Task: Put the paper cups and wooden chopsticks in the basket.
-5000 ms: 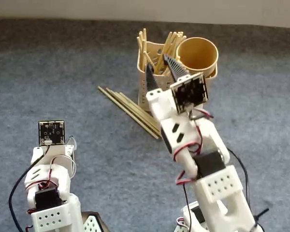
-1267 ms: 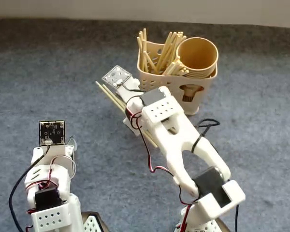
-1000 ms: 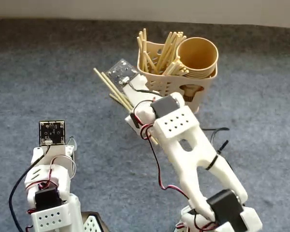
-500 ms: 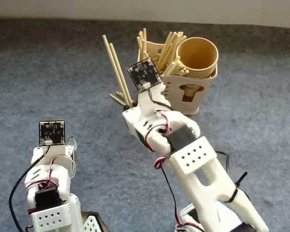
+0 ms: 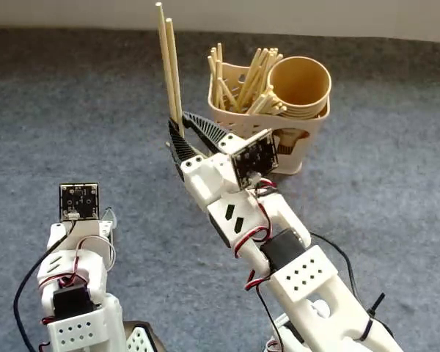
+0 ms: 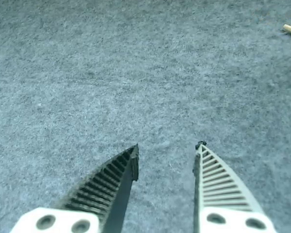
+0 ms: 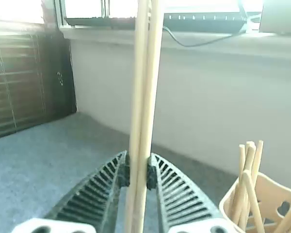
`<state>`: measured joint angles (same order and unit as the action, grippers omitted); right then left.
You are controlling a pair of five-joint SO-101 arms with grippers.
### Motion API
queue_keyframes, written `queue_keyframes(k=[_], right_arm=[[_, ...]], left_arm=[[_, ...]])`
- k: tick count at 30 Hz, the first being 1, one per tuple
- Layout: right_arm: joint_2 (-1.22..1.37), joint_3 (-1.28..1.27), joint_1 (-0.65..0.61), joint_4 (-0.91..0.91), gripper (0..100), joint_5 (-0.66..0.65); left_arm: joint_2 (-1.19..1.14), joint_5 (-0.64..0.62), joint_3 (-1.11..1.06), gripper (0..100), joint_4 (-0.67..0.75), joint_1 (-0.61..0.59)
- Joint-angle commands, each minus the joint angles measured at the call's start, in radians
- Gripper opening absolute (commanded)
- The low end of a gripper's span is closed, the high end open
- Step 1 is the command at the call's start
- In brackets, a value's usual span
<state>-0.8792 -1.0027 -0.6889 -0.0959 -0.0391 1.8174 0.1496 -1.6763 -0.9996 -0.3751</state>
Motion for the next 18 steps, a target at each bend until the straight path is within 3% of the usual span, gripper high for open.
queue_keyframes(k=[1, 9, 18], right_arm=[[-0.027, 0.013, 0.047, -0.119, 0.6, 0.005], [0.102, 0.051, 0.234, -0.240, 0.6, 0.005], [0.254, 0.185, 0.332, -0.282, 0.6, 0.009]], left_arm=[[0.004, 0.006, -0.019, 19, 0.000, -0.007], [0.004, 0.006, -0.019, 19, 0.000, -0.007], [0.004, 0.006, -0.019, 19, 0.000, -0.007]])
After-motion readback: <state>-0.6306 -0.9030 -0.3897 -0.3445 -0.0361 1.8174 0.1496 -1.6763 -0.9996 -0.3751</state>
